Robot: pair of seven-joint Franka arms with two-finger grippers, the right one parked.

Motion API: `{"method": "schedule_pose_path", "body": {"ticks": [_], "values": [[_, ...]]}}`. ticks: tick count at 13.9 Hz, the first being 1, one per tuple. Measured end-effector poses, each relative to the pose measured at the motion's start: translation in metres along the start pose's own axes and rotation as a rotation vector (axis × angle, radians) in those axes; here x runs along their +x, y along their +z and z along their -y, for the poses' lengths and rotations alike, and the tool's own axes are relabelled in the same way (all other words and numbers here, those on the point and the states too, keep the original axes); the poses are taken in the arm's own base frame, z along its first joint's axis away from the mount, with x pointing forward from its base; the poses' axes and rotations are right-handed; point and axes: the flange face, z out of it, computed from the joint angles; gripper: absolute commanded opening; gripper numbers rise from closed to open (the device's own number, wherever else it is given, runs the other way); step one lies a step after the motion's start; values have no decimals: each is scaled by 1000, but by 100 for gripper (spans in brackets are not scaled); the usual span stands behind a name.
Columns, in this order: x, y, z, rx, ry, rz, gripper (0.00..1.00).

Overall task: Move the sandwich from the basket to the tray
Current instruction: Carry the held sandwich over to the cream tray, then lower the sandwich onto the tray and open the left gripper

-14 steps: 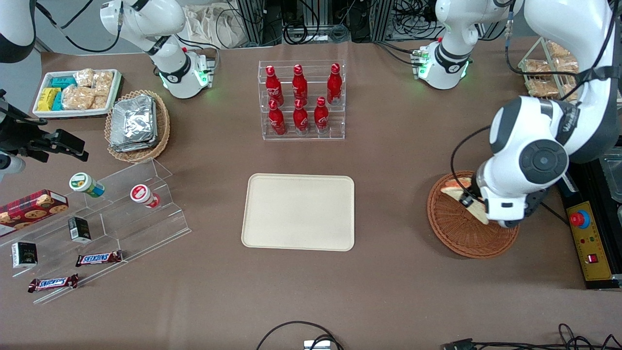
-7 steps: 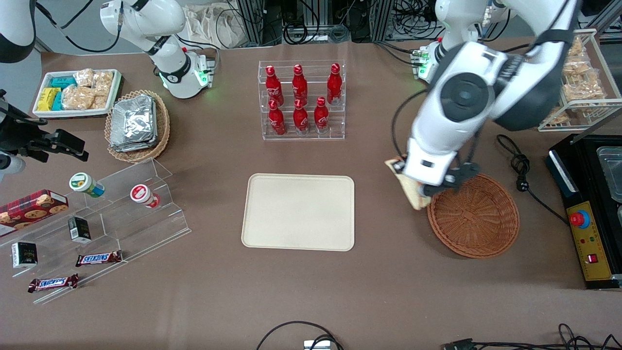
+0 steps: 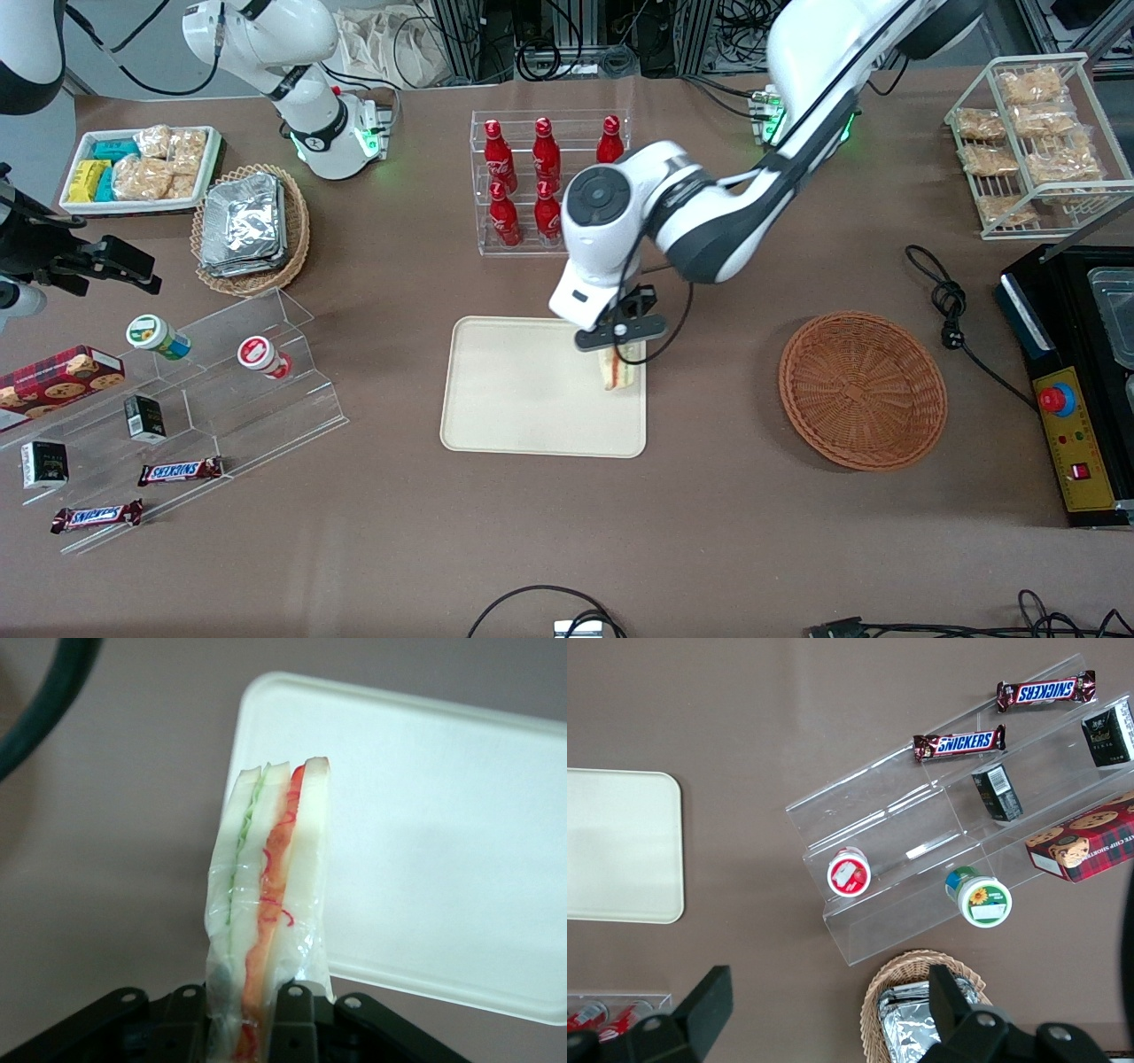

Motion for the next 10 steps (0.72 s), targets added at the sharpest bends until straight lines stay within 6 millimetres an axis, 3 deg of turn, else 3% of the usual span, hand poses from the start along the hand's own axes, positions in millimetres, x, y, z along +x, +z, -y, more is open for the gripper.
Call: {"method": "schedule_pose_path", "body": {"ticks": [2,4,10], "values": [[-7,38,-10,49,52,-9,0],[-6,63,-12,80,99,-7,0],[2,93,-6,100,247,34,3]]}}
